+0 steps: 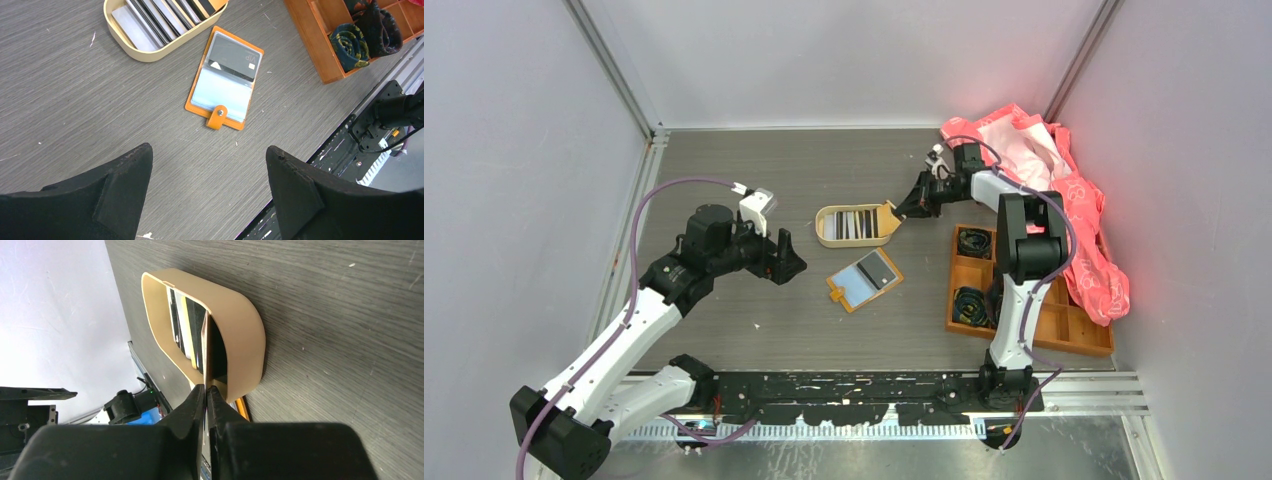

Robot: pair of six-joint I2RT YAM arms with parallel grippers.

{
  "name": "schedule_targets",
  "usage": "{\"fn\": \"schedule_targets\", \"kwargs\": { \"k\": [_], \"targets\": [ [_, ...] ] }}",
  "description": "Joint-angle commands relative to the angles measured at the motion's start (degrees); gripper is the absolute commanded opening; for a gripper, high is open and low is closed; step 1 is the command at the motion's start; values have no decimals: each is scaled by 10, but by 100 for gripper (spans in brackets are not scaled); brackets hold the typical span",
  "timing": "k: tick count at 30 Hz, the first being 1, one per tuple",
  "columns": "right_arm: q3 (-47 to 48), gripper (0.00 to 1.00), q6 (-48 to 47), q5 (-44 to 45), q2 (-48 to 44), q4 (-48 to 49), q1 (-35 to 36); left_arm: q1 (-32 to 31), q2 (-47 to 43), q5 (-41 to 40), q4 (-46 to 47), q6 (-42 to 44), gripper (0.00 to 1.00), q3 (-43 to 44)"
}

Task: Put the credit cards into the card holder
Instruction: Pick up the credit card from the storage box.

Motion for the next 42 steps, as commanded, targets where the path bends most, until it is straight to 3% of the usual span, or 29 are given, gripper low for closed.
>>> {"fn": "schedule_targets", "kwargs": {
  "k": [1, 11, 35, 40, 42],
  "targets": [
    [0, 11, -9, 17, -52, -1, 0, 4, -4, 10, 20, -1, 83, 1],
    [9, 4, -46, 55, -74, -31, 0, 4, -5, 10, 21, 0, 83, 1],
    [25, 1, -176, 193, -148, -111, 4, 4, -7, 11, 23, -1, 83, 0],
    [-6, 1, -181, 157, -211, -94, 4, 5, 4, 40, 45, -17, 86, -3],
    [-31, 1, -168, 120, -243, -72, 4, 4, 9, 73, 88, -68, 86, -11]
  ]
}}
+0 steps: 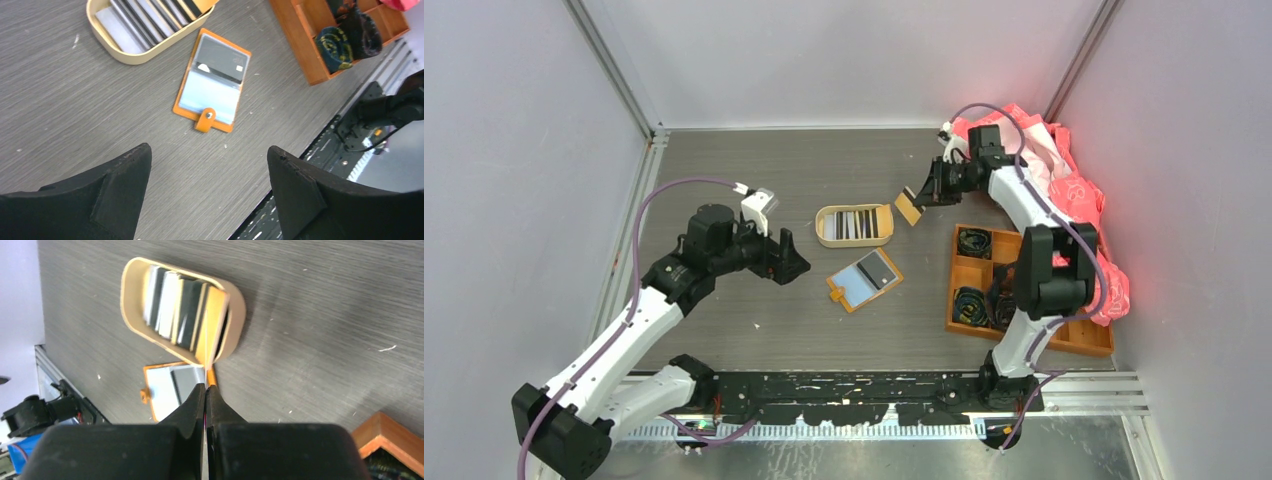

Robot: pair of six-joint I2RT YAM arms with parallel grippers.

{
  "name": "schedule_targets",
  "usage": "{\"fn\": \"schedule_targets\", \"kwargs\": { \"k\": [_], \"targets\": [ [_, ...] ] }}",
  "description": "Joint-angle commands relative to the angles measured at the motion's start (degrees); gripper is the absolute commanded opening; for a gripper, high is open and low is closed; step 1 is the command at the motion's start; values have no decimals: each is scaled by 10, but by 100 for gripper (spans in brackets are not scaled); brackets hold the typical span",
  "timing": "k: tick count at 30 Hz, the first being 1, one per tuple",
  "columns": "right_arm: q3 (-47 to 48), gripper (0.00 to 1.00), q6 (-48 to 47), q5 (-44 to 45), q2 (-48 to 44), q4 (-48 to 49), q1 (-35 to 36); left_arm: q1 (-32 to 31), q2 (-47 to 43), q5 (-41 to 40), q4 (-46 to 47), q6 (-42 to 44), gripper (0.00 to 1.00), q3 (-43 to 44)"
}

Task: Put the credit cards into the card holder
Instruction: Pick up the credit card from the storage box.

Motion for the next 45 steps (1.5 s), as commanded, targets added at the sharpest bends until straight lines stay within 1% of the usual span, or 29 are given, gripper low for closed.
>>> {"fn": "schedule_targets", "kwargs": {
  "k": [1, 4, 6, 7, 8, 9, 10, 12, 13, 15, 21, 26, 30, 33, 37, 40, 41, 42, 43, 44, 45],
  "targets": [
    [-41, 1, 9, -74, -103, 50, -1, 4, 7, 82, 117, -95, 85, -24],
    [-111, 1, 64, -153, -156, 130, -1, 1, -1, 117, 271, -220, 82, -86],
    [-169, 1, 135, -198, -199, 222, 0, -18, -13, 98, 384, -289, 81, -132],
    [-197, 1, 180, -216, -217, 280, 1, -36, -18, 76, 432, -308, 81, -155],
    [-227, 1, 226, -231, -234, 349, 4, -63, -23, 35, 477, -320, 81, -176],
    [-253, 1, 273, -238, -250, 415, 5, -80, -25, 14, 516, -327, 81, -195],
    [-274, 1, 314, -241, -262, 469, 9, -110, -23, -20, 561, -332, 81, -216],
    [-298, 1, 362, -243, -284, 533, 25, -144, -11, -81, 649, -346, 81, -252],
    [-304, 1, 377, -243, -291, 550, 35, -154, -2, -109, 693, -355, 81, -266],
    [-312, 1, 389, -245, -302, 573, 56, -168, 24, -134, 758, -368, 80, -279],
    [-325, 1, 414, -252, -306, 619, 97, -181, 103, -159, 881, -374, 78, -269],
    [-327, 1, 420, -258, -302, 634, 116, -181, 145, -174, 936, -380, 77, -262],
    [-327, 1, 417, -264, -295, 634, 126, -181, 168, -182, 969, -385, 72, -250],
    [-325, 1, 409, -273, -291, 634, 138, -180, 183, -180, 961, -389, 65, -232],
    [-325, 1, 397, -277, -291, 628, 142, -174, 205, -170, 989, -405, 46, -222],
    [-325, 1, 386, -285, -290, 621, 148, -161, 217, -154, 1014, -417, 27, -222],
    [-323, 1, 375, -287, -291, 613, 151, -155, 220, -145, 1019, -418, 18, -223],
    [-320, 1, 361, -290, -291, 597, 155, -149, 223, -134, 1025, -417, 4, -224],
    [-316, 4, 341, -294, -291, 575, 157, -141, 225, -117, 1030, -417, 0, -225],
    [-310, 10, 316, -299, -293, 552, 158, -132, 225, -92, 1032, -415, 0, -225],
    [-302, 19, 284, -305, -295, 517, 158, -119, 223, -61, 1029, -412, 0, -225]
  ]
}}
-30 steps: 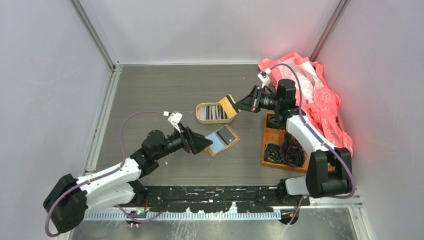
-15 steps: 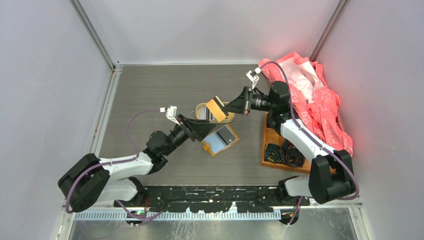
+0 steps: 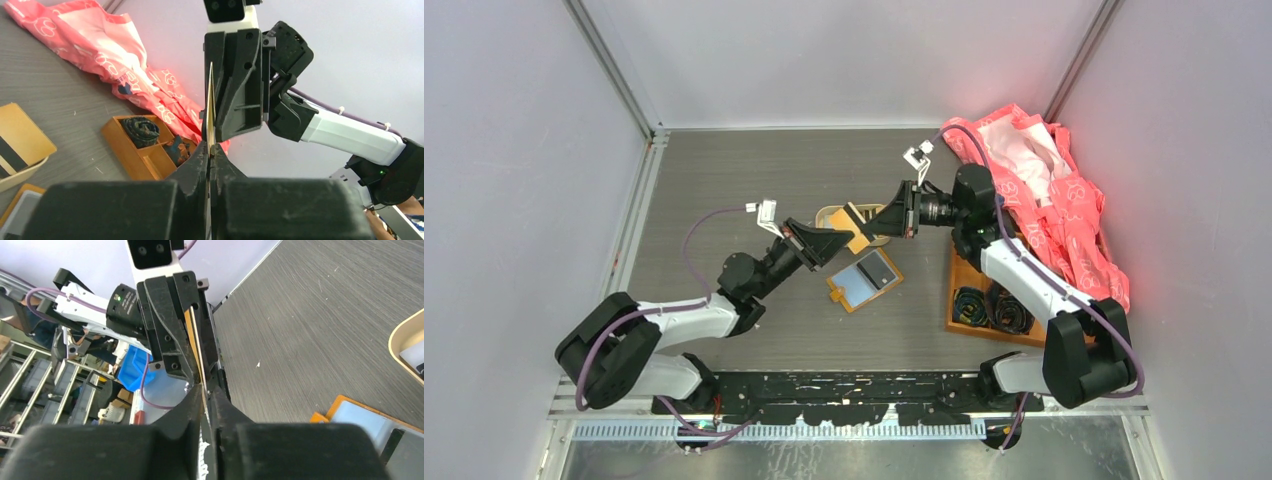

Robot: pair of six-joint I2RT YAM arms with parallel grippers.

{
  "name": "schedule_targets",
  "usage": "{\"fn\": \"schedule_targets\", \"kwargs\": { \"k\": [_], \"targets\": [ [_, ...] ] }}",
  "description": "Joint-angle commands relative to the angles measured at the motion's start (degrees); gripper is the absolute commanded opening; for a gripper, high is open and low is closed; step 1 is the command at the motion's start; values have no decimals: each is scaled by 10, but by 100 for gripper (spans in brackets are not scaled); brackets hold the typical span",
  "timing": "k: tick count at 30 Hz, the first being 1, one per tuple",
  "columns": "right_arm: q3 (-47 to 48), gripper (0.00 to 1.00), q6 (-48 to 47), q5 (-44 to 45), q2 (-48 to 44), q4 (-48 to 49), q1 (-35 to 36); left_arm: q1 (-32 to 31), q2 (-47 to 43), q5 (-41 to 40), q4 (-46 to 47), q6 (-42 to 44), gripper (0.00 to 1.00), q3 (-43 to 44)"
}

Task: Put the credit cards into the card holder
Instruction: Pick up the credit card from the storage box.

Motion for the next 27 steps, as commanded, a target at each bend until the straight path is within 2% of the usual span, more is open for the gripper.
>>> {"fn": "schedule_targets", "kwargs": {
  "k": [1, 3, 4, 6, 9, 11, 15, 22, 24, 27],
  "targets": [
    [42, 27, -146, -41, -9, -120, 9, 47, -4, 102, 46, 9, 0, 13],
    [86, 39, -297, -48, -13, -324, 9, 72, -23, 176, 0, 15, 0, 11],
    [109, 43, -368, -50, -13, -395, 9, 79, -34, 211, -35, 23, 0, 12],
    [131, 51, -473, -52, -15, -468, 9, 83, -66, 277, -131, 55, 0, 24],
    [117, 56, -502, -53, -21, -472, 9, 83, -103, 344, -313, 134, 0, 53],
    [108, 58, -507, -52, -22, -462, 10, 82, -118, 368, -352, 158, 0, 60],
    [100, 59, -523, -54, -15, -459, 17, 76, -123, 395, -364, 169, 0, 69],
    [73, 53, -558, -87, -33, -450, 51, 53, -94, 405, -367, 181, 0, 88],
    [69, 45, -554, -83, -35, -438, 56, 51, -90, 406, -367, 183, 0, 92],
    [75, 25, -539, -84, -24, -434, 57, 48, -89, 409, -374, 188, 0, 97]
  ]
}}
